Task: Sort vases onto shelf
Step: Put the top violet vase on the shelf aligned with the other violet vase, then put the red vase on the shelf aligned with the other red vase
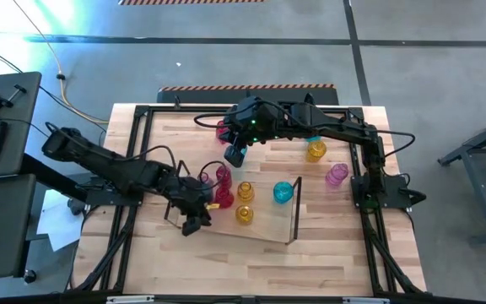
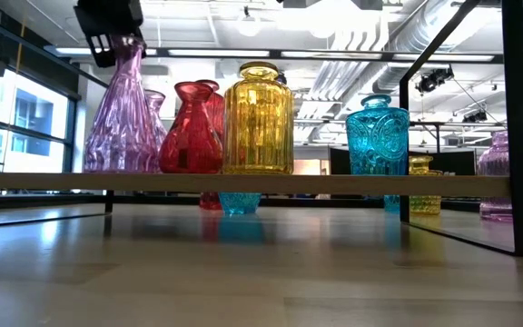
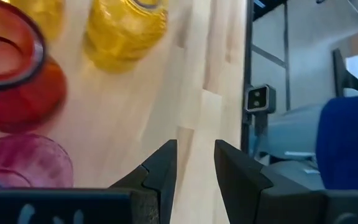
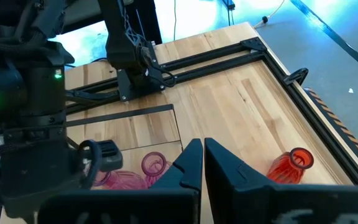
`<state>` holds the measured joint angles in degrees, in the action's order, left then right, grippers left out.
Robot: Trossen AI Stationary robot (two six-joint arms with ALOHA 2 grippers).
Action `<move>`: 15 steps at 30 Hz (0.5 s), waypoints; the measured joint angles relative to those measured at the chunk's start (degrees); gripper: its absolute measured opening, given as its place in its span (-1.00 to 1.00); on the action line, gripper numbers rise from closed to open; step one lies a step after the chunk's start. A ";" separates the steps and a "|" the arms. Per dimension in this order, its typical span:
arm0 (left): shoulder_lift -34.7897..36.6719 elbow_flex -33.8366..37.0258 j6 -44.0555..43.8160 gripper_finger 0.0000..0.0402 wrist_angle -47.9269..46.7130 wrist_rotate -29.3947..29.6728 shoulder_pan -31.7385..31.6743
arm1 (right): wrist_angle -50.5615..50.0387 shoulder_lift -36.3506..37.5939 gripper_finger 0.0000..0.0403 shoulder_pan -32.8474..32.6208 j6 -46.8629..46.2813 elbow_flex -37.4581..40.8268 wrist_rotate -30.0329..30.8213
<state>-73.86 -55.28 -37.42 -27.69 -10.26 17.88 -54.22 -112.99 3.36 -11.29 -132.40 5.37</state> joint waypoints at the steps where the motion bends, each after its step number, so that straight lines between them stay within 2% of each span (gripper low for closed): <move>1: 0.45 0.01 0.01 -0.51 -0.01 -0.20 0.39 | 0.00 0.00 -1.00 0.00 0.00 0.00 0.00; 4: 2.53 0.01 -0.04 -0.51 0.96 -0.01 1.33 | -0.12 0.00 -1.00 0.00 0.08 0.00 0.00; 9: 8.11 0.01 -2.35 -0.51 1.13 4.76 1.82 | -0.26 0.00 -1.00 0.04 1.27 0.00 0.00; 12: 12.47 0.01 -3.80 -0.51 0.66 9.49 1.82 | -0.58 0.00 -1.00 0.15 2.25 0.00 0.00; 15: 17.02 0.01 -4.86 -0.51 -0.02 16.67 1.80 | -1.56 -0.02 -1.00 0.72 2.95 0.00 -0.03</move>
<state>-56.85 -55.27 -42.28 -27.71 6.41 19.68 -55.78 -113.01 4.07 -8.34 -132.40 5.33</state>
